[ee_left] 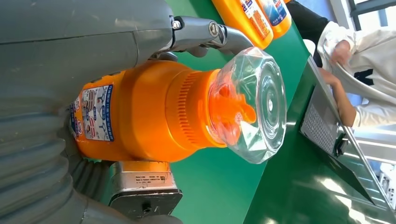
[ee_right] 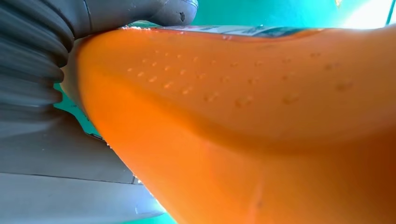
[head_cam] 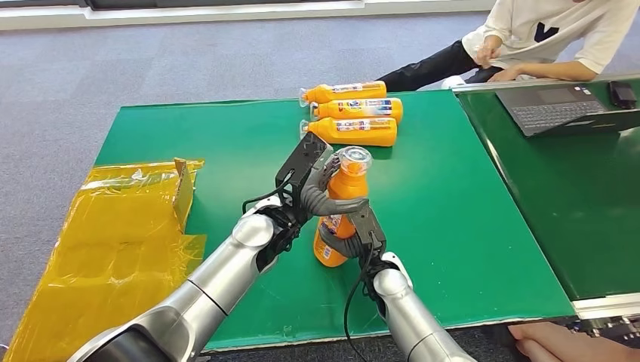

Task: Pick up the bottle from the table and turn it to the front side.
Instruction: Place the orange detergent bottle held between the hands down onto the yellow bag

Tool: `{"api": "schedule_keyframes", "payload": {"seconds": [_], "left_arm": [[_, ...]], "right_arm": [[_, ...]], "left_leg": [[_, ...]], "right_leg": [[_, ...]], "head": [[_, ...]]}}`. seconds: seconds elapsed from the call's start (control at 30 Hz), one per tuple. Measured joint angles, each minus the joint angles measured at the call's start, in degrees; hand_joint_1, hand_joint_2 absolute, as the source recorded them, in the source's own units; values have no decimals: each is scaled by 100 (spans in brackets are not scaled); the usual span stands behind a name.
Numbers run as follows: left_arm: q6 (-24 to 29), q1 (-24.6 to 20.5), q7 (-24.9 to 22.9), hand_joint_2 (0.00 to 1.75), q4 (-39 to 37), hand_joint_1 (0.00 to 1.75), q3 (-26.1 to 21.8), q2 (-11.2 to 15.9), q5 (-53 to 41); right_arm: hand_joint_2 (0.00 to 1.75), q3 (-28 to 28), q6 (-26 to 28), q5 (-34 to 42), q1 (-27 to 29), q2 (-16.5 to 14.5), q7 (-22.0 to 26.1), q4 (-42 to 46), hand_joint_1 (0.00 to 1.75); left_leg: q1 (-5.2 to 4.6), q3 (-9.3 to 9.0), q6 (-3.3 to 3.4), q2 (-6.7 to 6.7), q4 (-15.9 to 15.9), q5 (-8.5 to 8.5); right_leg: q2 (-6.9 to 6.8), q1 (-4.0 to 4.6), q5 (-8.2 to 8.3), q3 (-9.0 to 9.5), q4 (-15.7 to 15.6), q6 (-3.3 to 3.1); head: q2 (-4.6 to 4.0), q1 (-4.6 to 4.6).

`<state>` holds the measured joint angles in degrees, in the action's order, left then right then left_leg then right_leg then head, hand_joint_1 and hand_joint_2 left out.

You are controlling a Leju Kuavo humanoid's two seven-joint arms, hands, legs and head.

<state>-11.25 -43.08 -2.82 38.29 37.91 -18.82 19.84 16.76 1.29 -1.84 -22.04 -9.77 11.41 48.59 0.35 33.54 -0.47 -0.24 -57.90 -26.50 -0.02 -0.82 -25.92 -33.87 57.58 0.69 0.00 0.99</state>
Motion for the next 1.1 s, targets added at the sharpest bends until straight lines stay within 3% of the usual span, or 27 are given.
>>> {"api": "schedule_keyframes", "payload": {"seconds": [0.33,1.1], "left_arm": [[1,-205,-257,175,-46,0,447,34,491],[250,-506,-279,175,-84,0,1193,208,1186]], "right_arm": [[175,-2,0,15,-67,-2,112,-188,175],[175,-9,-1,16,-209,-62,239,-478,175]], "left_leg": [[0,-7,1,0,0,4],[0,-22,0,1,0,5]], "right_leg": [[-1,0,5,8,0,2],[2,1,7,21,0,1]], "head": [[0,0],[0,0]]}}
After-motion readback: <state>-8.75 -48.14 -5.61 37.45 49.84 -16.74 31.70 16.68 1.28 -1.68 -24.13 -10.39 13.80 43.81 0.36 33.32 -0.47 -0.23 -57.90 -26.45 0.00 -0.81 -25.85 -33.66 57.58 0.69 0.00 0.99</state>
